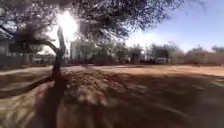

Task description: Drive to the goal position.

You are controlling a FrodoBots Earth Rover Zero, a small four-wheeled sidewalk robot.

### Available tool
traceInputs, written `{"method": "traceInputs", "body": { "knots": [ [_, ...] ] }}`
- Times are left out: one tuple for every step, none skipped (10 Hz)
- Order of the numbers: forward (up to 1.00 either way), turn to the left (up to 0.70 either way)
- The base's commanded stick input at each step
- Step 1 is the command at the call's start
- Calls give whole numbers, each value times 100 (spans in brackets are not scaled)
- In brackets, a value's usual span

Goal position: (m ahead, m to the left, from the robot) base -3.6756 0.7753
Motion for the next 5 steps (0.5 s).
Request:
{"method": "traceInputs", "body": {
  "knots": [
    [0,-45],
    [0,-29],
    [0,-12],
    [0,6],
    [0,25]
  ]
}}
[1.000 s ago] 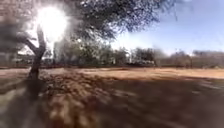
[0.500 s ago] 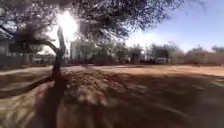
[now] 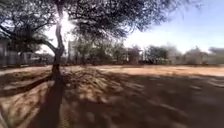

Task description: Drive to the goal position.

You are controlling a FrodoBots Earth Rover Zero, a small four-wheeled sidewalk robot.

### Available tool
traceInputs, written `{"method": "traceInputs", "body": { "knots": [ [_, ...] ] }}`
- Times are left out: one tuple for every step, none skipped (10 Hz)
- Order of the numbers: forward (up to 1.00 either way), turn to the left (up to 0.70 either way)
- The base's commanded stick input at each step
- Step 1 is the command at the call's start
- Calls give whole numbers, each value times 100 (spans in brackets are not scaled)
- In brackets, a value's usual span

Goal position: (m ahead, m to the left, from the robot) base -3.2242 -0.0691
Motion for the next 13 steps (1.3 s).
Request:
{"method": "traceInputs", "body": {
  "knots": [
    [0,43],
    [0,45],
    [0,45],
    [0,0],
    [0,0],
    [0,0],
    [0,0],
    [0,0],
    [0,0],
    [0,0],
    [0,0],
    [0,0],
    [0,45]
  ]
}}
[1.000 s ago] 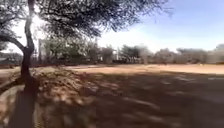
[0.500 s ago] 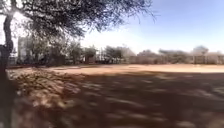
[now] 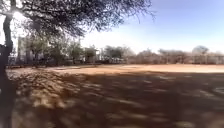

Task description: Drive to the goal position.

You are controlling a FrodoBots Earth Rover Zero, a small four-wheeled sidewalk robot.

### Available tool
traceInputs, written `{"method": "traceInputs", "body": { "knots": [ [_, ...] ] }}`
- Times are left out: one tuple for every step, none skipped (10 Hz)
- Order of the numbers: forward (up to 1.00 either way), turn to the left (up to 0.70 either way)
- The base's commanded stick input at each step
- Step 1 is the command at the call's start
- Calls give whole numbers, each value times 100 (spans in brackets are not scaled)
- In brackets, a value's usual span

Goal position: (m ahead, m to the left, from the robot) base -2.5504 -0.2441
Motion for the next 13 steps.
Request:
{"method": "traceInputs", "body": {
  "knots": [
    [0,45],
    [0,45],
    [0,45],
    [0,45],
    [0,45],
    [0,45],
    [0,45],
    [0,45],
    [0,45],
    [0,45],
    [0,45],
    [0,45],
    [0,45]
  ]
}}
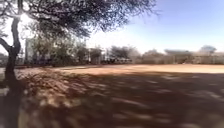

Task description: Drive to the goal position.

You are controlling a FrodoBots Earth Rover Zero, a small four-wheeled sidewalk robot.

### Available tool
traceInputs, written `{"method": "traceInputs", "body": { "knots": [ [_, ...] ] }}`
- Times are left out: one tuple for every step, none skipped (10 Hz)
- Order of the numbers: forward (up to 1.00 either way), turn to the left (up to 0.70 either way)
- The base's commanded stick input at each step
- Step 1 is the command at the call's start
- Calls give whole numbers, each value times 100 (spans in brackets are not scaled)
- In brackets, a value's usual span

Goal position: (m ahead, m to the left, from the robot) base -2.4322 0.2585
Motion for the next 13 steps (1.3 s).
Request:
{"method": "traceInputs", "body": {
  "knots": [
    [0,45],
    [0,45],
    [0,45],
    [0,0],
    [0,0],
    [0,0],
    [0,0],
    [0,0],
    [0,45],
    [0,45],
    [0,45],
    [0,45],
    [0,45]
  ]
}}
